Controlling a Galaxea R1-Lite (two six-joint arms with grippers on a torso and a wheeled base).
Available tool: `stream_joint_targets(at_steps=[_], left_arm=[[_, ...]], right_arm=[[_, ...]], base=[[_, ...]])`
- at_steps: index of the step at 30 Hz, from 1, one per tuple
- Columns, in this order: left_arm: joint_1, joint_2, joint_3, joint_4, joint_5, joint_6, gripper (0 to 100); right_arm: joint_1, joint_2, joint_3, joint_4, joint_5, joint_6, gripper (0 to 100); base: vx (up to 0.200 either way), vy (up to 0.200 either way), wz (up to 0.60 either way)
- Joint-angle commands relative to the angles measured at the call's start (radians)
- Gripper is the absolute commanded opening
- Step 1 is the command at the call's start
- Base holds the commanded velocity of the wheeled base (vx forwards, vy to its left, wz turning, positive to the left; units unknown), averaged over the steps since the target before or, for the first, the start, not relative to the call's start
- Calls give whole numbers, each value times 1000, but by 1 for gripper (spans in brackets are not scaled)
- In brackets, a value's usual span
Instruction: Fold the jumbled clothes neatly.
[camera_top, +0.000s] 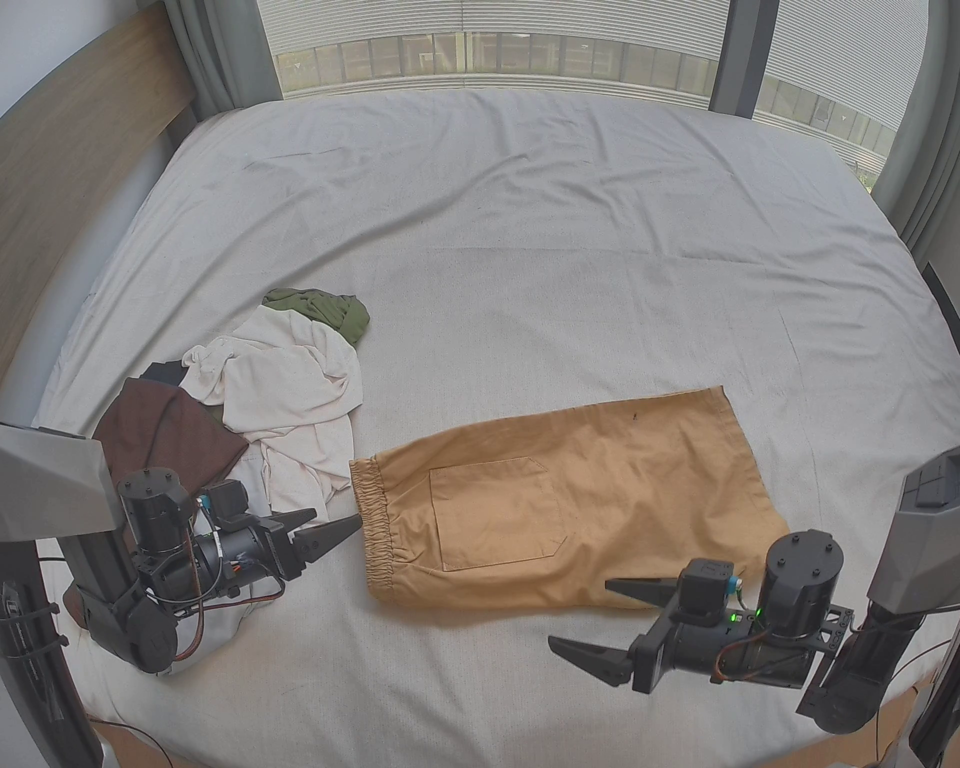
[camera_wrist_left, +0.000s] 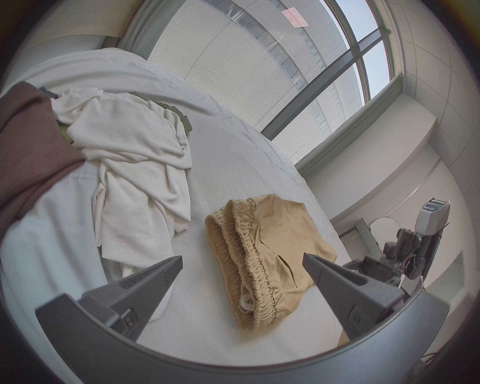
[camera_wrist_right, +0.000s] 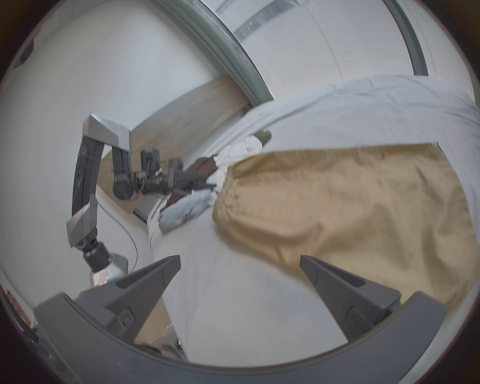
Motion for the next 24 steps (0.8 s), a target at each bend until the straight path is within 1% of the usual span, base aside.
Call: stream_joint_targets(at_steps=[1,4,11,15,21,24], left_arm=[[-28,37,-2,0,2,2,100],[-39,43,-5,0,2,0,100],[-63,90,-17,0,3,-1,100],[-72,135,-39,1,6,-1,100],[-97,202,-77,1,11,-5,100],[-109,219,-97,1,12,-6,100]], right_arm=[[-36,-42,-118,-1,1,9,100],[-58,-44,-147,-1,0,13,100],[-165,-67,-213,-1,-2,13,100],[-208,-68,-227,-1,0,13,100],[-240,-68,-233,-1,3,18,100],[-242,-67,-233,-1,4,19,100]], base=[[0,0,0],[0,0,0],[0,0,0],[0,0,0],[0,0,0],[0,0,0]])
